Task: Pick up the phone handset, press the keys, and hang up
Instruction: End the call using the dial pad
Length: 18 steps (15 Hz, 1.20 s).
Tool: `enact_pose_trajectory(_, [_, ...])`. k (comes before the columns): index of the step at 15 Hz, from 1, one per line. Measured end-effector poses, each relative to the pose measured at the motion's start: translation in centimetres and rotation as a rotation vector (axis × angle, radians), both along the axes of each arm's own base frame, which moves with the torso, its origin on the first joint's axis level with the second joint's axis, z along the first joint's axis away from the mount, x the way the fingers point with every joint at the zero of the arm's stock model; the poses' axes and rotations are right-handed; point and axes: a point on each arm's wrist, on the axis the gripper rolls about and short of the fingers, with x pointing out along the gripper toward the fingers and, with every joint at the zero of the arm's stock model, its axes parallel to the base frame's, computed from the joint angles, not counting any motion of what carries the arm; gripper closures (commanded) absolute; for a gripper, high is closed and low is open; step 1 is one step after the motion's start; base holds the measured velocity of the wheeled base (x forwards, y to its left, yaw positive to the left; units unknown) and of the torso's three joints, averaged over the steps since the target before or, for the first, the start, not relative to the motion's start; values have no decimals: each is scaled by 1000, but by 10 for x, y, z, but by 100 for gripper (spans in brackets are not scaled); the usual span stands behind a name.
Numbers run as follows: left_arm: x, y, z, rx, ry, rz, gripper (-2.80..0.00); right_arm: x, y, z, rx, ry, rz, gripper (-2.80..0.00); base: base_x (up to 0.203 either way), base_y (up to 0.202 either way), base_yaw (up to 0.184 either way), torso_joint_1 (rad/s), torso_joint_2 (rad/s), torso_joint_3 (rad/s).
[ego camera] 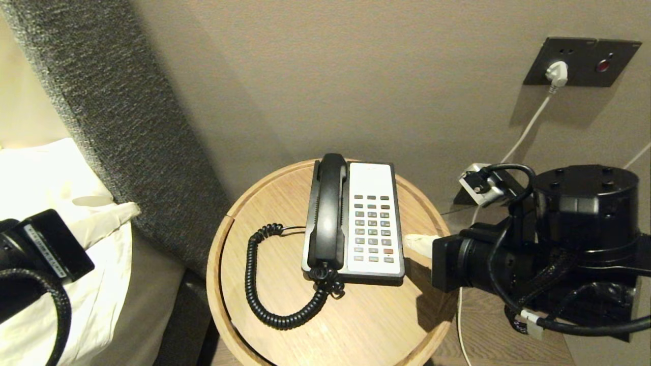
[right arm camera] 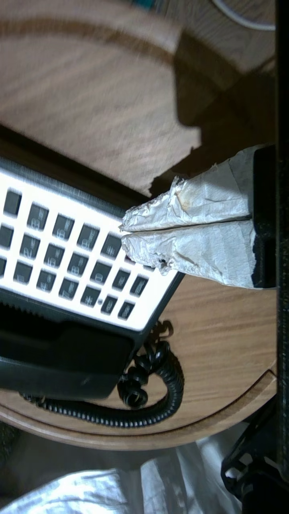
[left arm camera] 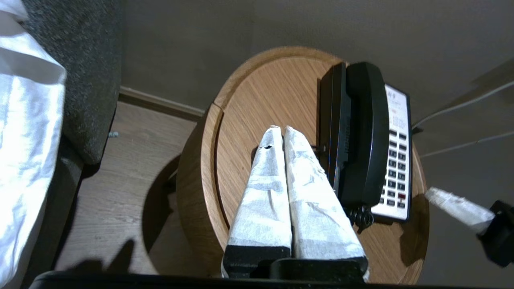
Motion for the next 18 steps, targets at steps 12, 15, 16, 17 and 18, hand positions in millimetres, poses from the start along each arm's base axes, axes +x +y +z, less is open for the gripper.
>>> enact_pose_trajectory(12, [-8, 5, -2, -29, -6, -2, 0, -1, 10, -17, -25, 29, 42, 0, 0, 0, 0, 0, 0, 0])
enact_pose_trajectory(15, [-8, 5, -4, -34, 3, -15, 0, -8, 6, -24, -41, 48, 52, 0, 0, 0, 0, 0, 0, 0])
enact_pose_trajectory(16, [-8, 5, -5, -33, 4, -16, 0, -10, 6, -26, -46, 53, 57, 0, 0, 0, 0, 0, 0, 0])
enact_pose_trajectory(17, [-8, 5, -5, -33, 5, -16, 0, -11, 5, -27, -48, 55, 58, 0, 0, 0, 0, 0, 0, 0])
enact_pose_trajectory(18, [-8, 5, -5, -33, 5, -16, 0, -10, 6, -26, -47, 52, 59, 0, 0, 0, 0, 0, 0, 0])
